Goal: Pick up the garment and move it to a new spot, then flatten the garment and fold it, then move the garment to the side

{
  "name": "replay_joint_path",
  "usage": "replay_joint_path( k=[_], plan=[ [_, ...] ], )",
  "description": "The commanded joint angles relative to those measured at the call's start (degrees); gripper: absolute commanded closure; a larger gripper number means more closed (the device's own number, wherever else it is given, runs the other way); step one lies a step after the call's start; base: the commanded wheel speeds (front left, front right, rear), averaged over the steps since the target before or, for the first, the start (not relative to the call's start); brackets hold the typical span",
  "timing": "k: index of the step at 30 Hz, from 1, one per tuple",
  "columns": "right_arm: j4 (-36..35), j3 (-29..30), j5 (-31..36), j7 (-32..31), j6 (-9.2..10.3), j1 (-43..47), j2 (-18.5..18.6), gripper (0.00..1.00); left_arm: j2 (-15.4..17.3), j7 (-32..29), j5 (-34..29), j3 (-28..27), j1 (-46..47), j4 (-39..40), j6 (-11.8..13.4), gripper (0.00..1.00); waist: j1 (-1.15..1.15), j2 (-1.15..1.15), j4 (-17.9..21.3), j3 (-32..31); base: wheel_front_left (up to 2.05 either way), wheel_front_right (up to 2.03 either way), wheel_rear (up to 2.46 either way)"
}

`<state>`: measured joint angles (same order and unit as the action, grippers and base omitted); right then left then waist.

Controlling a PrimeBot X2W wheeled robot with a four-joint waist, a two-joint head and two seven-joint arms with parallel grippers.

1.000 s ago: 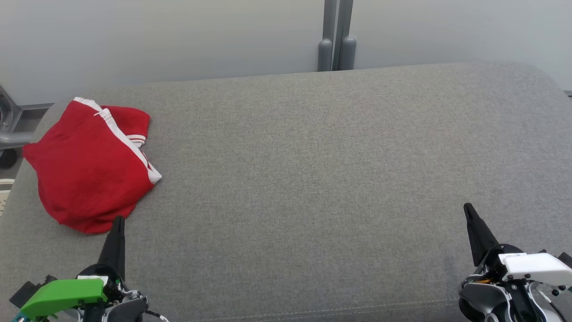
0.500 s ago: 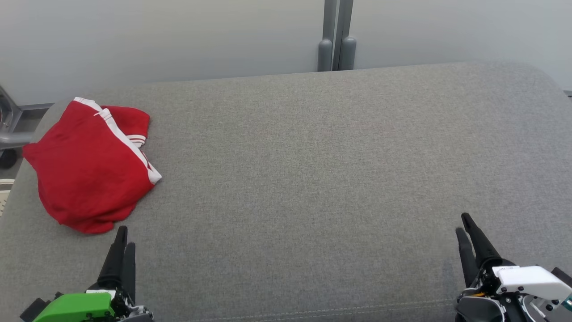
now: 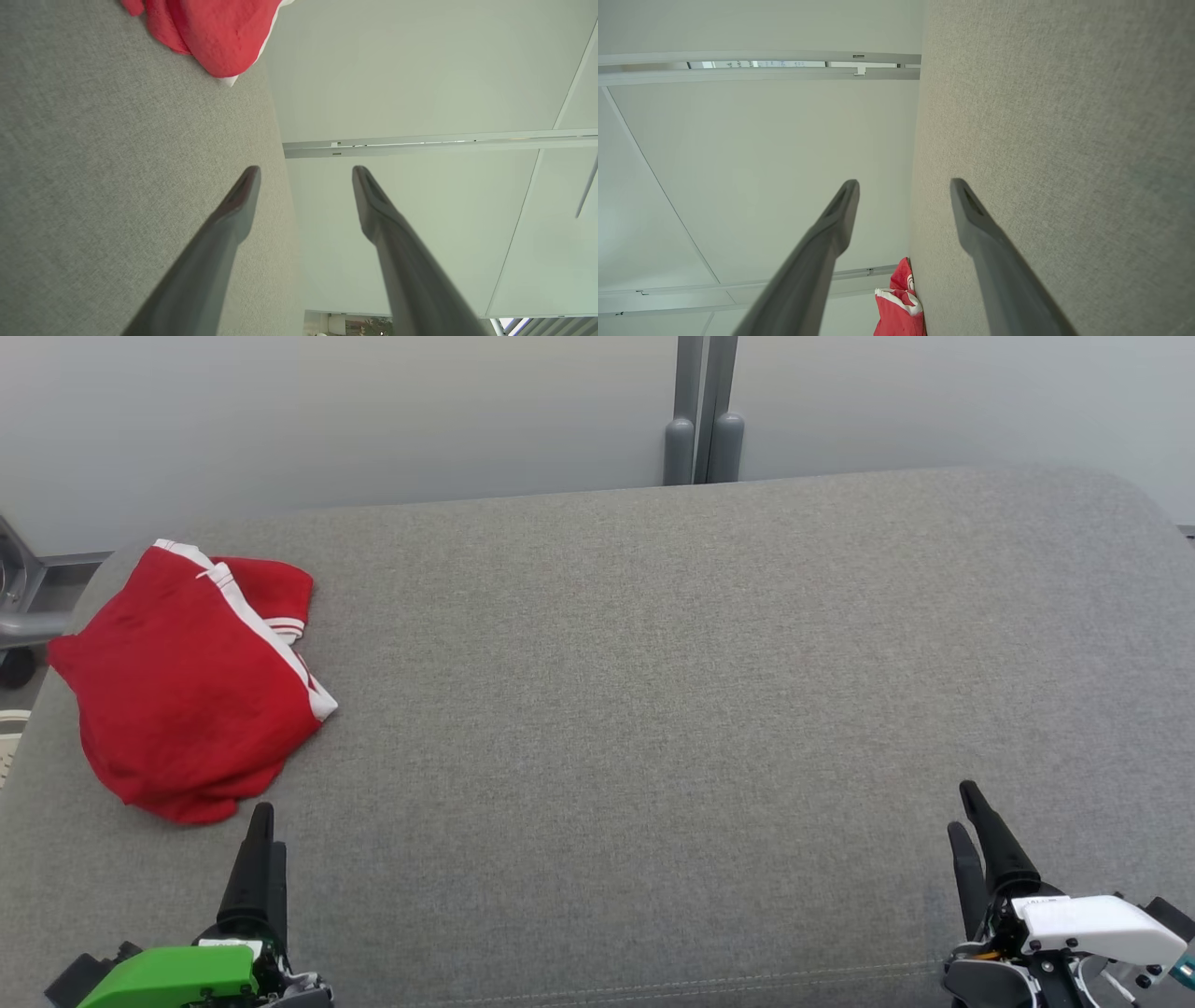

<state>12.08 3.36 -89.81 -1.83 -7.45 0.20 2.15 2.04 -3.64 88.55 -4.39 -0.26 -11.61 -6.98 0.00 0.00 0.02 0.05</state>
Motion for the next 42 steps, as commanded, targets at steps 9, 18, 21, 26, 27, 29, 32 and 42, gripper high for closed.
replay_joint_path(
  k=[9,18,21,26,27,29,32,42],
  plan=[
    [-3.46,-0.46,9.08,2.56,-0.02,-0.84,0.41,0.0,0.39,2.7,-10.79,2.24,0.87,3.96,1.68,0.0,0.0,0.0,-0.01,-0.12,0.0,0.0,0.0],
    [-6.61,-1.28,20.33,4.28,-0.02,-1.09,0.46,0.0,0.46,4.61,-19.42,4.3,1.15,6.04,3.3,0.0,0.0,0.0,-0.09,-0.2,0.0,0.0,0.0],
    [-7.86,-1.82,24.39,4.9,-0.03,-1.11,0.48,0.0,0.49,5.31,-23.52,5.14,1.32,6.55,3.64,0.0,0.0,0.0,-0.14,-0.21,0.0,0.0,0.0],
    [-9.18,-2.79,30.52,5.86,-0.02,-0.97,0.52,0.0,0.53,6.4,-30.16,6.54,1.5,7.1,4.24,0.0,0.0,0.0,-0.2,-0.26,0.0,0.0,0.0],
    [-9.34,-2.99,31.6,6.07,-0.02,-0.94,0.52,0.0,0.54,6.6,-31.59,6.8,1.51,7.11,4.32,0.0,0.0,0.0,-0.21,-0.28,0.0,0.0,0.0],
    [-9.58,-3.46,34.06,6.42,-0.03,-0.86,0.54,0.0,0.56,7.01,-34.24,7.21,1.5,7.12,4.48,0.0,0.0,0.0,-0.21,-0.31,0.0,0.0,0.0],
    [-9.86,-4.05,37.64,6.97,-0.03,-0.74,0.55,0.0,0.59,7.6,-38.08,7.59,1.35,7.08,4.65,0.0,0.0,0.0,-0.19,-0.35,0.0,0.0,0.0],
    [-9.58,-5.85,47.89,8.72,-0.03,-0.2,0.61,0.0,0.97,9.54,-48.11,8.2,0.11,6.81,5.25,0.0,0.0,0.0,-0.1,-0.53,0.0,0.0,0.0]
  ],
)
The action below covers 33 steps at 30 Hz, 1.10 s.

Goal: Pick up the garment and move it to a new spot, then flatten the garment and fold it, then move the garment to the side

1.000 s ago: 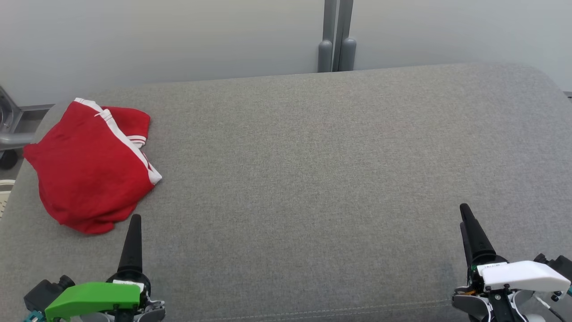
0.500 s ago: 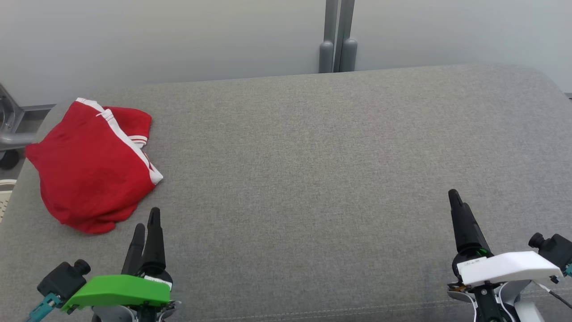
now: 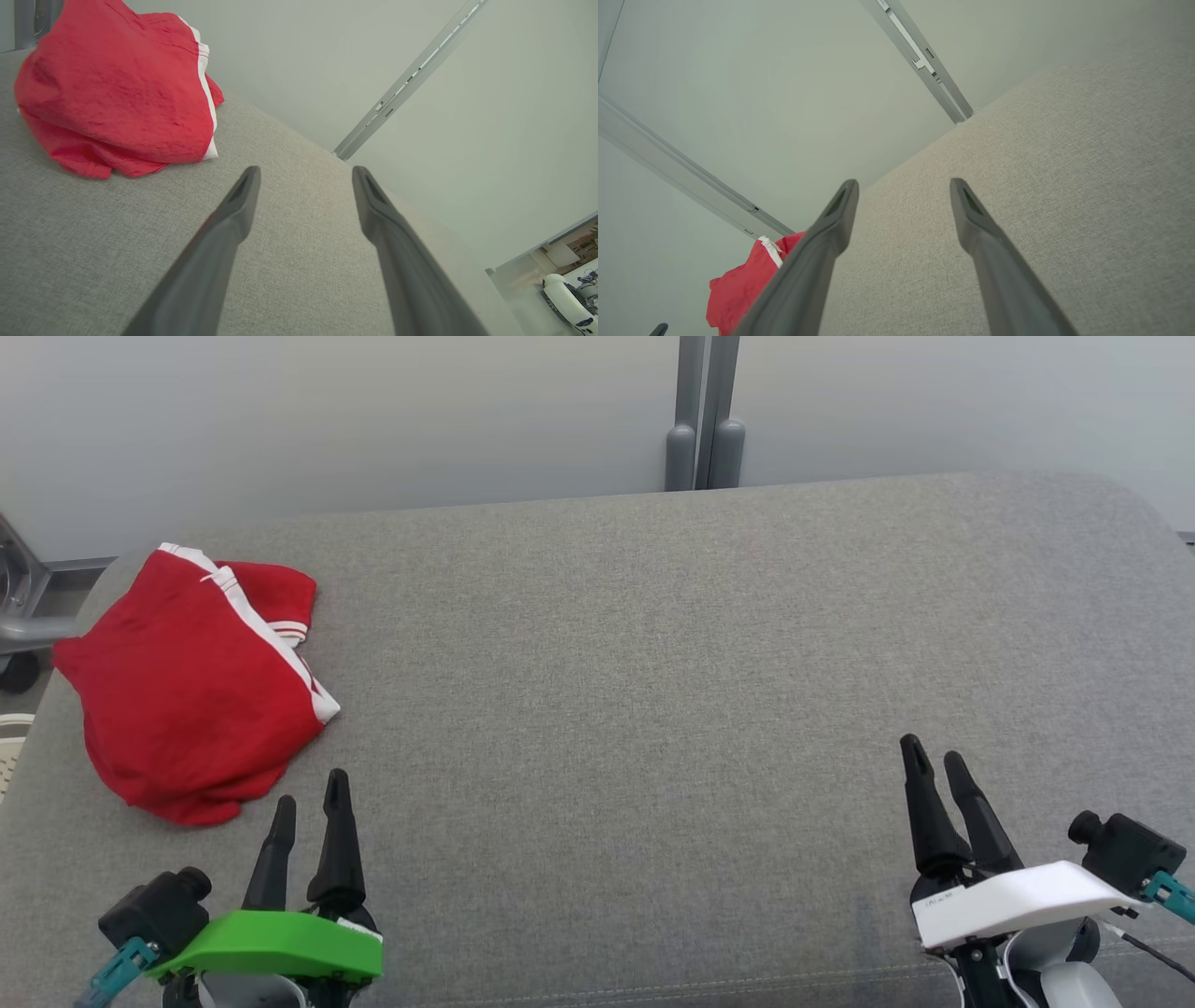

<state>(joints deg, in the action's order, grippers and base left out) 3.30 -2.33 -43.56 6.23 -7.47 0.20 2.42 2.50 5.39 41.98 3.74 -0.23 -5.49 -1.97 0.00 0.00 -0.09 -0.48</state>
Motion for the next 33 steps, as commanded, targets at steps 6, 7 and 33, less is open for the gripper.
replay_joint_path(
  k=[6,7,33],
  plan=[
    [-0.77,-0.89,6.87,1.59,-0.02,-0.21,0.35,0.0,0.5,1.54,-5.63,0.18,-0.86,0.82,0.47,0.0,0.0,0.0,0.02,-0.02,0.0,0.0,0.0],
    [-0.76,-0.97,7.59,1.72,-0.02,-0.26,0.36,0.0,0.5,1.73,-6.29,0.23,-0.97,0.86,0.47,0.0,0.0,0.0,0.01,-0.02,0.0,0.0,0.0],
    [-0.68,-2.05,24.36,5.17,-0.02,-0.87,0.46,0.0,0.47,5.51,-20.87,1.15,-2.54,0.76,0.71,0.0,0.0,0.0,0.14,0.13,0.0,0.0,0.0]
  ],
)
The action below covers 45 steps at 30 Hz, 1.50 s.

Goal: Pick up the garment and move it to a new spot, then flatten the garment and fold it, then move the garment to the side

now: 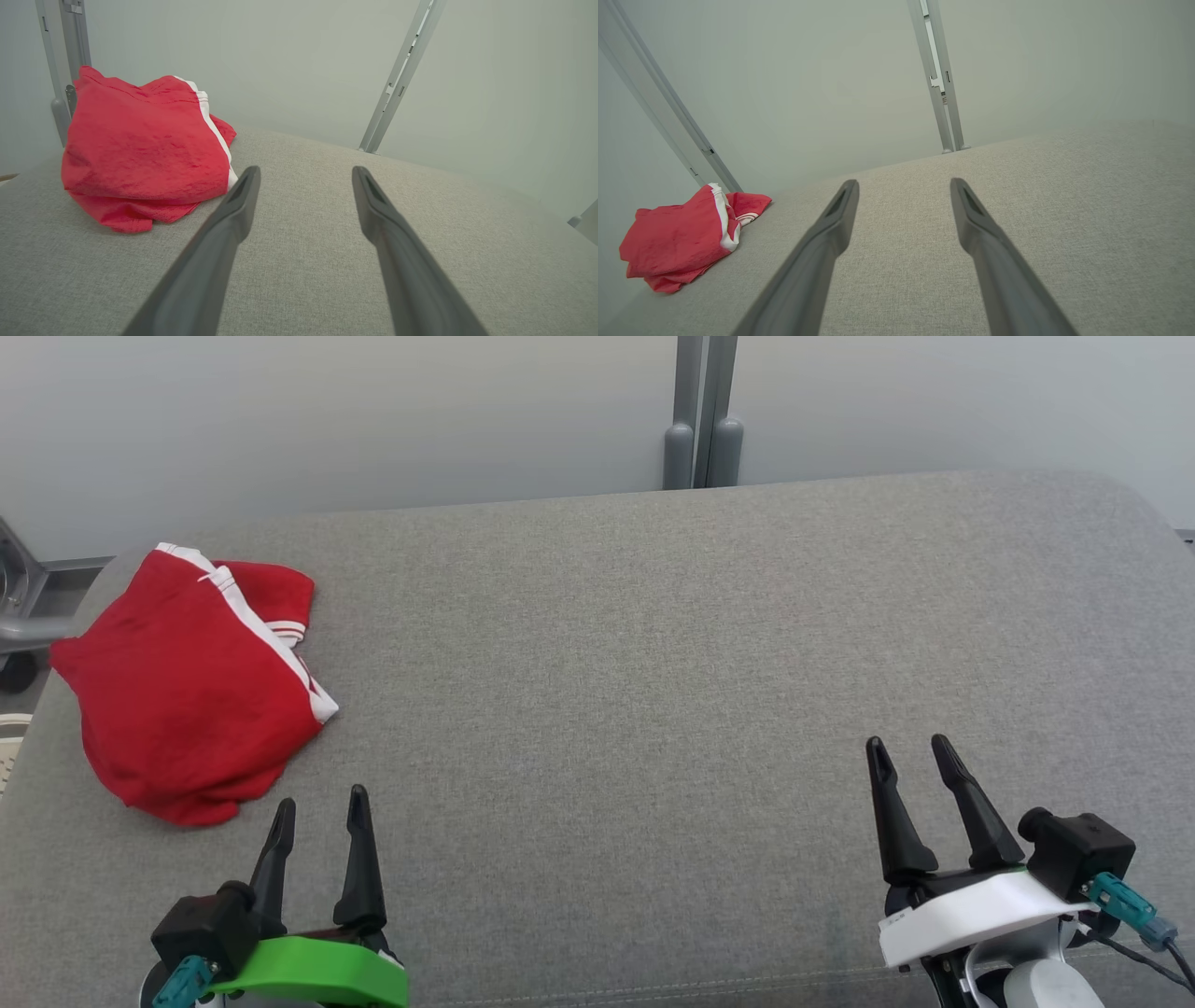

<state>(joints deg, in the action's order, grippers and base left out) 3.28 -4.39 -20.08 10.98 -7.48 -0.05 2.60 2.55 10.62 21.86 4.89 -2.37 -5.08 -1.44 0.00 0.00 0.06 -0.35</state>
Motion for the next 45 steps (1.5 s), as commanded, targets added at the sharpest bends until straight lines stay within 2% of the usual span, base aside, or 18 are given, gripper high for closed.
replay_joint_path(
  k=[1,13,29,37,45],
  plan=[
    [-0.71,0.02,1.48,0.5,-0.01,-0.63,0.29,0.0,0.42,0.41,-1.23,0.04,-0.42,0.34,0.21,0.0,0.0,0.0,-0.03,0.0,0.0,0.0,0.0],
    [-1.01,-0.31,8.04,2.04,-0.02,-0.95,0.35,0.0,0.44,2.14,-6.8,0.53,-0.52,-0.09,0.35,0.0,0.0,0.0,-0.08,0.24,0.0,0.0,0.0],
    [-1.05,-0.41,14.3,3.64,-0.02,-1.23,0.37,0.0,0.49,3.92,-10.05,1.25,-0.07,-1.65,0.87,0.0,0.0,0.0,-0.16,0.32,0.0,0.0,0.0],
    [-0.55,-0.3,16.29,4.36,-0.01,-1.39,0.38,0.0,0.52,4.76,-11.44,1.67,0.0,-1.68,1.37,0.0,0.0,0.0,-0.2,0.31,0.0,0.0,0.0],
    [-0.03,0.28,15.1,4.3,-0.01,-1.54,0.38,0.0,0.51,4.56,-10.12,1.64,0.23,-2.04,1.67,0.0,0.0,0.0,-0.23,0.24,0.0,0.0,0.0]
  ],
)
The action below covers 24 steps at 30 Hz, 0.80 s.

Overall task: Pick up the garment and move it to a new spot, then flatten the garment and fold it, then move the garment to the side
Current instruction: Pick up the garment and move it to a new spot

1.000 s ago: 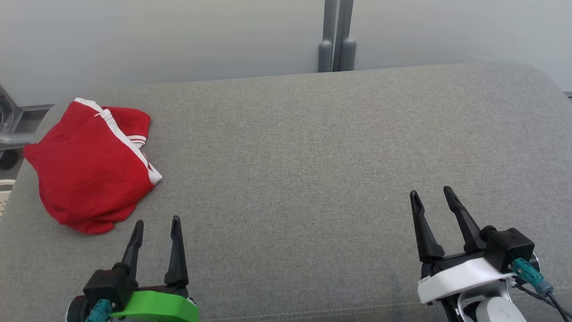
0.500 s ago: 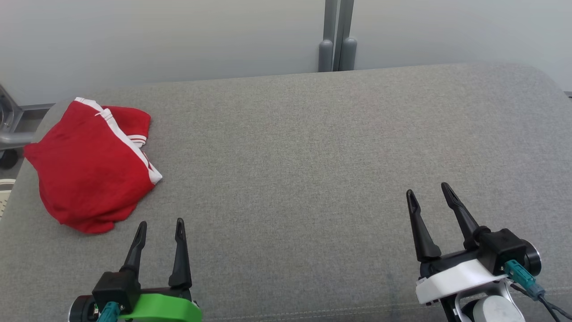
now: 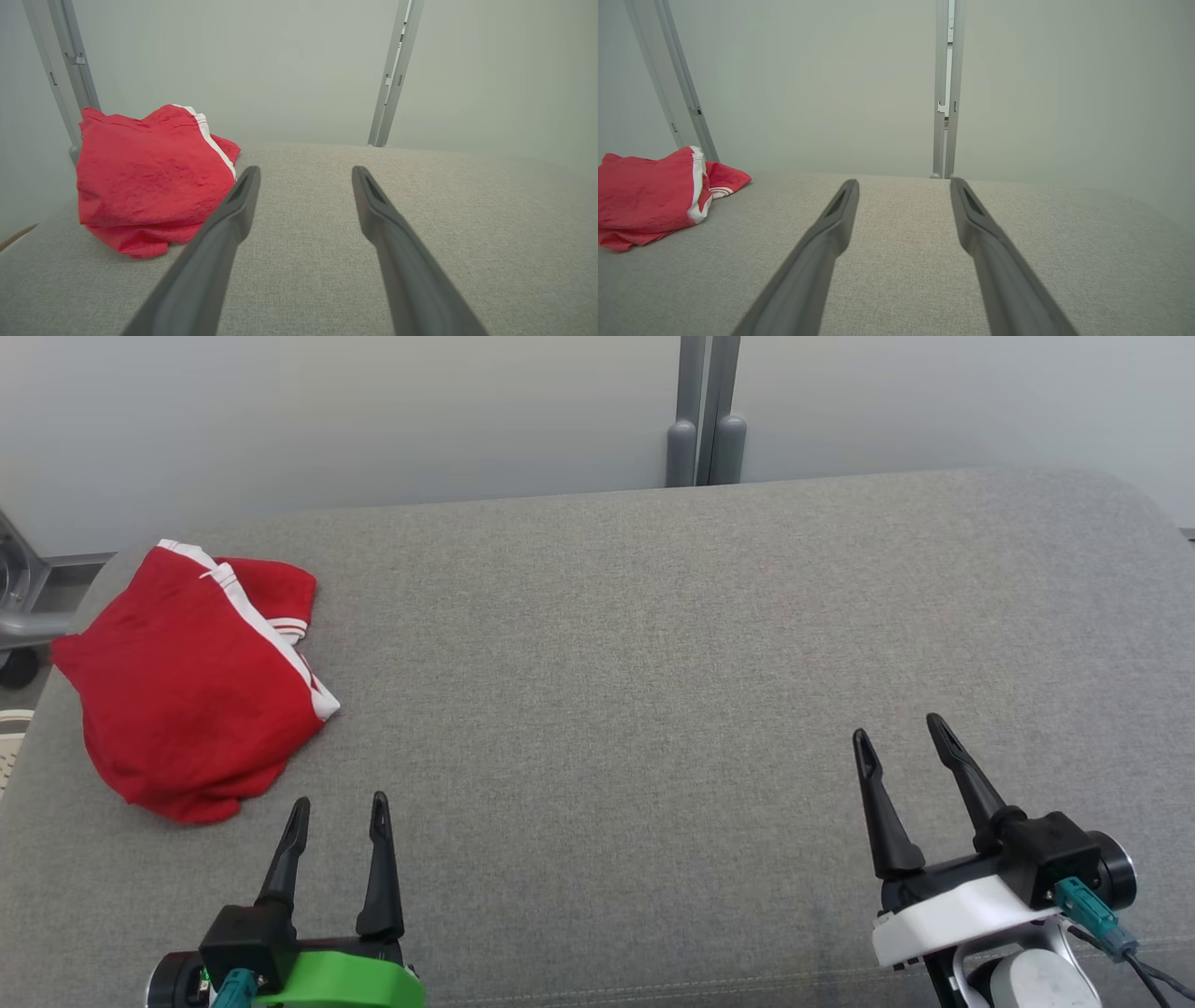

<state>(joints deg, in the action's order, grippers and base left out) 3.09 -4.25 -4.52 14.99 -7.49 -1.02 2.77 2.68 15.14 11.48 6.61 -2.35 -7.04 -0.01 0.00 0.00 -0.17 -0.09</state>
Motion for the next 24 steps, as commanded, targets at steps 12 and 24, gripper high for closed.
replay_joint_path(
  k=[12,24],
  plan=[
    [0.48,0.04,-0.37,0.29,0.0,-0.42,0.2,0.0,0.39,0.04,0.65,-0.03,0.36,-0.26,0.26,0.0,0.0,0.0,0.04,-0.32,0.0,0.0,0.0],
    [0.96,-0.05,-0.5,0.28,0.0,0.32,0.2,0.0,0.39,0.04,0.73,0.26,-0.21,-0.37,0.15,0.0,0.0,0.0,-0.06,-0.77,0.0,0.0,0.0]
  ],
)
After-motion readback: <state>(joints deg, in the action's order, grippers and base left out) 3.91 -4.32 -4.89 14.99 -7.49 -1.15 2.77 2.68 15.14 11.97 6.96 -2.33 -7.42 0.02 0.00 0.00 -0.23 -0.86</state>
